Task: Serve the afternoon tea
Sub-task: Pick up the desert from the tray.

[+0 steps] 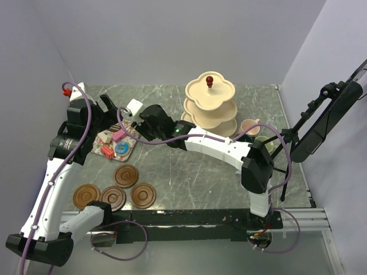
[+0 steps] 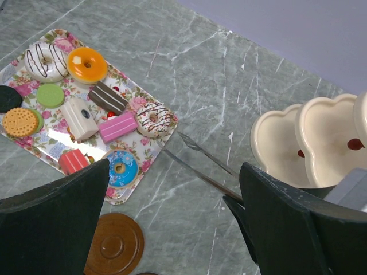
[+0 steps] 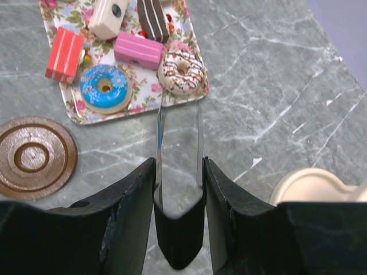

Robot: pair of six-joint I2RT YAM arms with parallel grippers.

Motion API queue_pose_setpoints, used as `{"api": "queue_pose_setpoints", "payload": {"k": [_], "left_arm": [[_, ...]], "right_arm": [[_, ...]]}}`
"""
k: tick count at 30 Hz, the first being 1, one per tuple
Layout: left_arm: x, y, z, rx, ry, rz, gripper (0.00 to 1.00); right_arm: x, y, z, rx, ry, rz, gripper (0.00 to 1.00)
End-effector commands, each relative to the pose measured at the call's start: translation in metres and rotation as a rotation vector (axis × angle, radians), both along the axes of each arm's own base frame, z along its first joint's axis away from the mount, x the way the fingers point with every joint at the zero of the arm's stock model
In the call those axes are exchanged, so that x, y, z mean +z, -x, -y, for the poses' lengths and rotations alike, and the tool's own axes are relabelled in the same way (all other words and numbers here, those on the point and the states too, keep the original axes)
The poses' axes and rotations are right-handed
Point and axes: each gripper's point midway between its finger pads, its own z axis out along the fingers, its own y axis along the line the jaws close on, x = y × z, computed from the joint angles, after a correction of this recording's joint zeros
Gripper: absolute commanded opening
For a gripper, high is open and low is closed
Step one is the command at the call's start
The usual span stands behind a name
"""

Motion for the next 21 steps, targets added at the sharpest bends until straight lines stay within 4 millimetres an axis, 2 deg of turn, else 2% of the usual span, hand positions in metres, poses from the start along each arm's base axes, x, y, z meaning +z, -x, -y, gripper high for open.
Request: {"api": "queue_pose_setpoints", "payload": {"k": [1, 9, 13, 16, 18, 21], "left_arm": [[0.013, 0.002, -0.003, 0.003, -0.013, 0.045, 1.00], [0.013, 0.003, -0.004, 0.005, -0.015, 0.047, 1.00], [0.011, 0.003, -0.004, 0.006, -0.021, 0.043, 1.00], [0.005, 0.003, -0.005, 0.011, -0.025, 0.029, 1.00], [0.002, 0.004, -0.004, 0.007, -0.019, 0.024, 1.00], [-0.001, 0.003, -0.001, -0.001, -0.009, 0.018, 1.00]], "right_arm": [[0.033, -0.012, -0.017, 0.014, -0.080, 0.073, 0.45], [0.033, -0.014, -0.019, 0.009, -0.100, 0.064, 0.45], [0.032, -0.014, -0.007, -0.040, -0.106, 0.061, 0.44], [0.032, -0.005, 0.006, -0.051, -0.125, 0.038, 0.44], [0.017, 0.004, 0.015, -0.049, -0.110, 0.000, 0.46], [-0.017, 0.019, 0.030, -0.049, -0.066, -0.073, 0.46]]}}
